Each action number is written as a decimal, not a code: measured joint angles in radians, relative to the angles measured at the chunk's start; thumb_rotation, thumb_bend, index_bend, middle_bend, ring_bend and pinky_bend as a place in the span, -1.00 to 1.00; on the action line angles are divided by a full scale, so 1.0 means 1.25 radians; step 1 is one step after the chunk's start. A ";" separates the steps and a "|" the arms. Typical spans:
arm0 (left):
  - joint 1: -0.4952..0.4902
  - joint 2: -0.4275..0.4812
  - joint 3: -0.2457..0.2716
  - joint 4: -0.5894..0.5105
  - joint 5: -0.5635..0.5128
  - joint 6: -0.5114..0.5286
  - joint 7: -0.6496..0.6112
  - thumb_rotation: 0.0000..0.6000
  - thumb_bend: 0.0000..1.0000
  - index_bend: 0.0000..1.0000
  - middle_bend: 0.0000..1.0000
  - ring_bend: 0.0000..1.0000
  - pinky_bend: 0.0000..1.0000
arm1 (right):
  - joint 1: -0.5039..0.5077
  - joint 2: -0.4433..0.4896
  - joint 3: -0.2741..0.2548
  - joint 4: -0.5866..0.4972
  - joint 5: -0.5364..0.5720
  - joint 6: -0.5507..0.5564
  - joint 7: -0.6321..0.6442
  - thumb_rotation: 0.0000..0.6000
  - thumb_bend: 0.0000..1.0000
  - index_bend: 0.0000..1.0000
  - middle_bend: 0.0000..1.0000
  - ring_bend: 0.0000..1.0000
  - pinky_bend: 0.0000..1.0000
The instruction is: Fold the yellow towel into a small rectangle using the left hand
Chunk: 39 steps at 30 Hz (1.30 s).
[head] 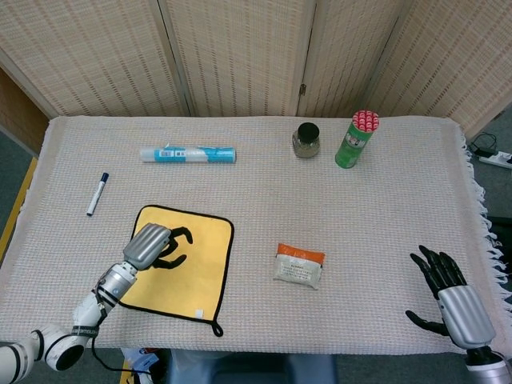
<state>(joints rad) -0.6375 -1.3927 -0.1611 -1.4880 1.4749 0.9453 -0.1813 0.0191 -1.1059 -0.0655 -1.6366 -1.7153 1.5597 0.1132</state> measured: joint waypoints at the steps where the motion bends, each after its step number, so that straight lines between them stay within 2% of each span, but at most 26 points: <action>1: -0.012 -0.009 -0.009 0.011 -0.015 -0.014 0.008 1.00 -0.23 -0.12 1.00 1.00 1.00 | 0.002 0.001 0.002 0.001 0.006 -0.004 0.004 1.00 -0.59 -1.00 -1.00 -1.00 -1.00; 7: -0.077 -0.077 -0.054 0.118 -0.109 -0.084 0.042 1.00 -0.23 -0.15 1.00 1.00 1.00 | 0.007 0.008 0.015 0.005 0.042 -0.019 0.029 1.00 -0.59 -1.00 -1.00 -1.00 -1.00; 15: -0.137 -0.176 -0.071 0.317 -0.170 -0.129 0.091 1.00 -0.23 -0.15 1.00 1.00 1.00 | 0.011 0.016 0.027 0.012 0.071 -0.034 0.057 1.00 -0.59 -1.00 -1.00 -1.00 -1.00; 24: -0.185 -0.278 -0.060 0.507 -0.172 -0.155 0.089 1.00 -0.23 -0.13 1.00 1.00 1.00 | 0.015 0.020 0.031 0.018 0.087 -0.049 0.072 1.00 -0.59 -1.00 -1.00 -1.00 -1.00; 39: -0.223 -0.371 -0.011 0.712 -0.116 -0.197 -0.008 1.00 -0.20 -0.04 1.00 1.00 1.00 | 0.011 0.021 0.038 0.023 0.101 -0.051 0.077 1.00 -0.59 -1.00 -1.00 -1.00 -1.00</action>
<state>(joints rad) -0.9166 -1.8565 -0.1755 -0.5977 1.3301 0.6993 -0.1910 0.0334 -1.0799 -0.0183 -1.6075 -1.5887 1.4955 0.2090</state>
